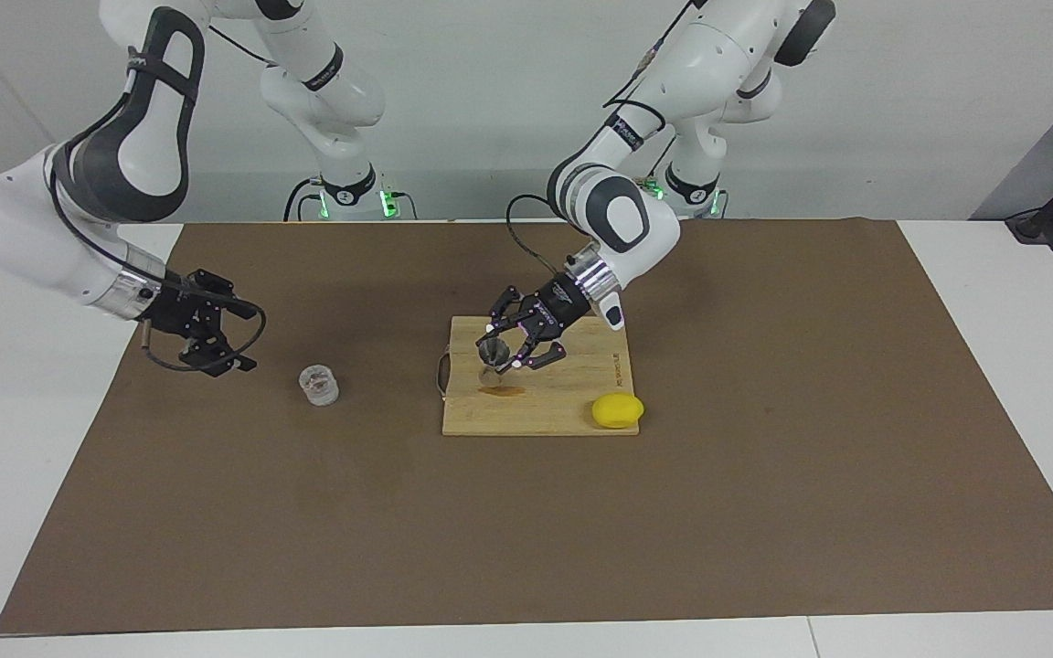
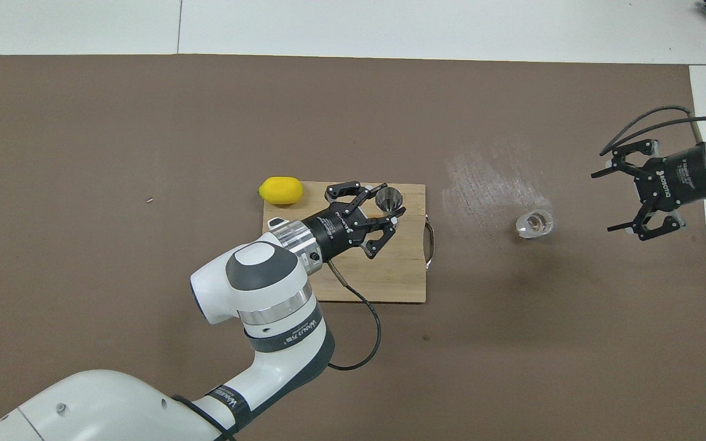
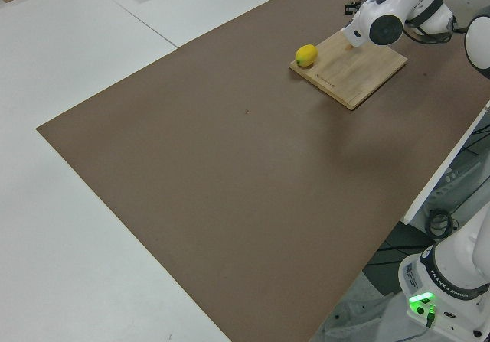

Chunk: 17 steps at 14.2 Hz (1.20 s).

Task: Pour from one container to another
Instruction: 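Lower the metal cup onto the board while the right gripper reaches the glass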

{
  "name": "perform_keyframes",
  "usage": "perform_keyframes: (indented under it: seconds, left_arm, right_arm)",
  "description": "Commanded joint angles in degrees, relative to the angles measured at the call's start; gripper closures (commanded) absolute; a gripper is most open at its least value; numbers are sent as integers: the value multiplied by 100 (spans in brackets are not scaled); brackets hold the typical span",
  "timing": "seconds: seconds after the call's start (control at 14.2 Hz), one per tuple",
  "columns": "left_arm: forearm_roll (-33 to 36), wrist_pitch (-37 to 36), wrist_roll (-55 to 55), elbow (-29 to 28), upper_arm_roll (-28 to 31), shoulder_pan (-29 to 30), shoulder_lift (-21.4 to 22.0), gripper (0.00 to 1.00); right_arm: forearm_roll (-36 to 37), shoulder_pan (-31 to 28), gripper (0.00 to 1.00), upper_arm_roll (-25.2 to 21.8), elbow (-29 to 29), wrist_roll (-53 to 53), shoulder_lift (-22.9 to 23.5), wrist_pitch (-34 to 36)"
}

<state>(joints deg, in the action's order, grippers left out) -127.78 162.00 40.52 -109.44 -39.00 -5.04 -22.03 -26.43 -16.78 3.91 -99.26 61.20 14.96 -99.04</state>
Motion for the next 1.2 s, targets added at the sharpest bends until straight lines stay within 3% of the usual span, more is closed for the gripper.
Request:
perform_keyframes:
  seconds: [0.0,0.21,0.49,1.06,1.13]
  left_arm:
    - [69,-186,0,-42,226,-225,-47,100]
    - [61,-257,0,-86,735,-734,-39,100]
    - [61,-370,0,-104,789,-744,-56,100]
    - [69,-599,-9,-306,991,-797,-30,98]
    - [69,-600,-9,-306,991,-797,-21,1]
  right_arm:
    - [-345,-123,0,66,-487,181,147,-509]
    - [-643,-158,0,66,-876,-115,269,-862]
    - [-1047,-431,0,66,-832,-950,823,-1002]
    - [-1461,-370,0,74,-1351,-1366,815,-1372]
    - [-1531,-335,0,74,-1351,-1348,815,-1407]
